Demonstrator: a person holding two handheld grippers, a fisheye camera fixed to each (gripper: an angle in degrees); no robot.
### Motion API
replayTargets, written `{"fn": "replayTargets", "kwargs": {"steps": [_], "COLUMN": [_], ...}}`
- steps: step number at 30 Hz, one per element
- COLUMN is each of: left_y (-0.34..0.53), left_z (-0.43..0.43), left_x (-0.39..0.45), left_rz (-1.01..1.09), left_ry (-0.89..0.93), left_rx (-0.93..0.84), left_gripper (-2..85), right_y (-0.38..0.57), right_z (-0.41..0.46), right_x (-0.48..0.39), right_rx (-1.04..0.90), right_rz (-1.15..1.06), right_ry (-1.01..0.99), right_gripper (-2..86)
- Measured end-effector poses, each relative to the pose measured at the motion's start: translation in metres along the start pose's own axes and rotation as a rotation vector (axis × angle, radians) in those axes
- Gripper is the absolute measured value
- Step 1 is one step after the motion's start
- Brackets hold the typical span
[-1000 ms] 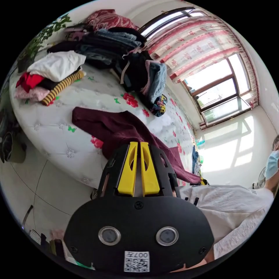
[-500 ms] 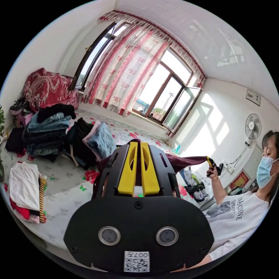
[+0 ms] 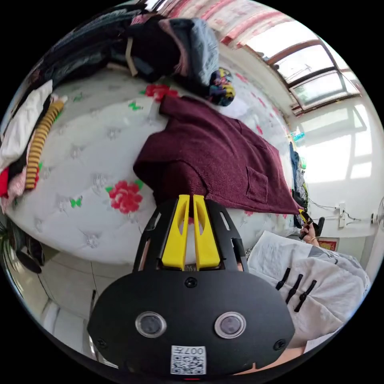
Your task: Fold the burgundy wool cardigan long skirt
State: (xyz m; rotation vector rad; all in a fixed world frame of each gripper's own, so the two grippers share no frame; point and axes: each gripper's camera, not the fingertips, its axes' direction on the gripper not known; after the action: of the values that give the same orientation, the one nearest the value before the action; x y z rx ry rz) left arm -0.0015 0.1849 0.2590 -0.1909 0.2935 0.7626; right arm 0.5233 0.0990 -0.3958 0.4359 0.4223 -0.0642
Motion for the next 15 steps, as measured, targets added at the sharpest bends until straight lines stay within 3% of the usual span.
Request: {"fn": "replayTargets", "kwargs": {"steps": [3, 9, 15], "left_y": [0.024, 0.041, 0.047], "left_z": [0.033, 0.008, 0.018], "left_x": [-0.026, -0.029, -0.035], "left_rz": [-0.126, -0.077, -0.086], "left_ry": [0.014, -0.004, 0.021], "left_rx": [-0.054, -0.043, -0.039], "left_gripper": [-0.9, -0.8, 1.8], "right_y": [0.029, 0.065, 0.084], "right_z": [0.035, 0.011, 0.05], "right_x": [0.02, 0.04, 0.031], "right_rx": [-0.114, -0.034, -0.133], "right_rz": [0.075, 0.127, 0.13], "right_ry": [0.118, 0.131, 0.361], "right_gripper": [0.0, 0.2, 1.4]}}
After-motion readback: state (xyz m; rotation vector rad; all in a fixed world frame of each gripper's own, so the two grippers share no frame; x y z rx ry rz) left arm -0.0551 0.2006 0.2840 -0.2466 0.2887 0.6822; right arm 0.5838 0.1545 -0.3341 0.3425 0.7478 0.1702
